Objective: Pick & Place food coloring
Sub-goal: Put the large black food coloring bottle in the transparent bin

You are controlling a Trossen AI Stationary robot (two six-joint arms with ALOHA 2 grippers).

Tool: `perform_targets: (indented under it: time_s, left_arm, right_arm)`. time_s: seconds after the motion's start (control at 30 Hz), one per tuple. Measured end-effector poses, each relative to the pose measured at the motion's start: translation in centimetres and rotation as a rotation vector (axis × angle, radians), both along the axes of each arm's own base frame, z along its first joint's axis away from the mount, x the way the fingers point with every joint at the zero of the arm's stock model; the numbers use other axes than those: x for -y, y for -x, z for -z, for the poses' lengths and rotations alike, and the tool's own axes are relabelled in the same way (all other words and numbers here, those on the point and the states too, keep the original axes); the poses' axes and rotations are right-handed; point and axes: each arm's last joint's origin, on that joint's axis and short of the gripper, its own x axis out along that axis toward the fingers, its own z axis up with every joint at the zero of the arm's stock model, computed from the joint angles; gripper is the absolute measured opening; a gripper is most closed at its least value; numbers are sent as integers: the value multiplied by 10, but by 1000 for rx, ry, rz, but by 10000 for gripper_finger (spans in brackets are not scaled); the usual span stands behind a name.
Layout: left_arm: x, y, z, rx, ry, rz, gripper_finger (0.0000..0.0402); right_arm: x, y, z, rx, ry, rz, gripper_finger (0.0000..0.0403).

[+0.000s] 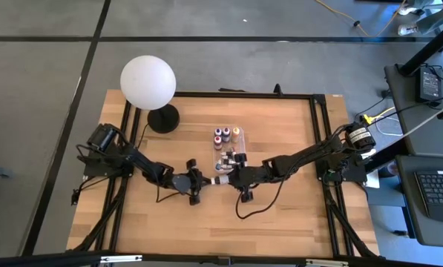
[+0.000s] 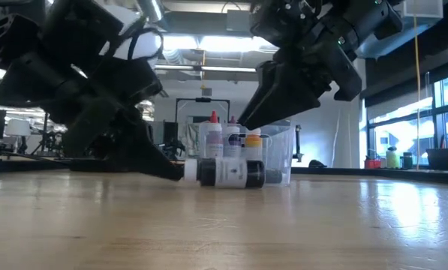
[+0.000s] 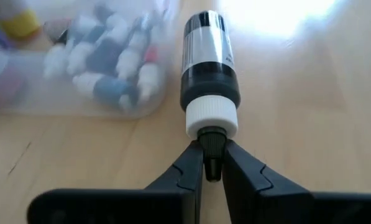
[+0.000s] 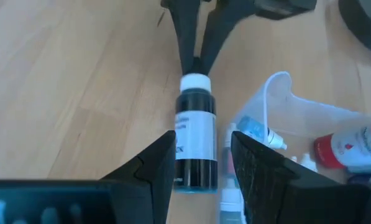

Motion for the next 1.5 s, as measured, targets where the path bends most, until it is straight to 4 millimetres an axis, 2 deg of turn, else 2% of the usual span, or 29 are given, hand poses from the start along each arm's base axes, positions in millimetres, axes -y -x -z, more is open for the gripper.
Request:
perform_targets:
  time_s: [0.2, 0.3, 0.5, 0.73, 0.97, 1.1, 1.23, 1.5]
  left_arm:
    - [2, 1, -30, 72, 30, 107, 36]
    - [2, 4, -45, 40, 12, 135, 36]
    - [-4, 8, -70, -145, 1, 33, 36]
    - [-1, -5, -118, -348, -19, 49, 36]
    - [-12, -4, -171, -601, 135, 100, 36]
    - [-26, 4, -192, -735, 244, 22, 36]
    - [-37, 6, -194, -860, 349, -51, 36]
    - [-43, -2, -163, -1211, 394, -146, 36]
  right_arm:
    - [0, 0, 0, 2, -66, 58, 159]
    - [-2, -3, -7, -11, -60, 54, 159]
    - [-9, -13, -31, 7, -44, 27, 159]
    - [-9, -15, -36, 22, -41, 33, 159]
    - [-9, -16, -37, 36, -45, 31, 159]
    - [-9, -16, -37, 35, -45, 31, 159]
    - [-9, -16, -37, 34, -44, 31, 158]
    - [-9, -16, -37, 33, -23, 13, 158]
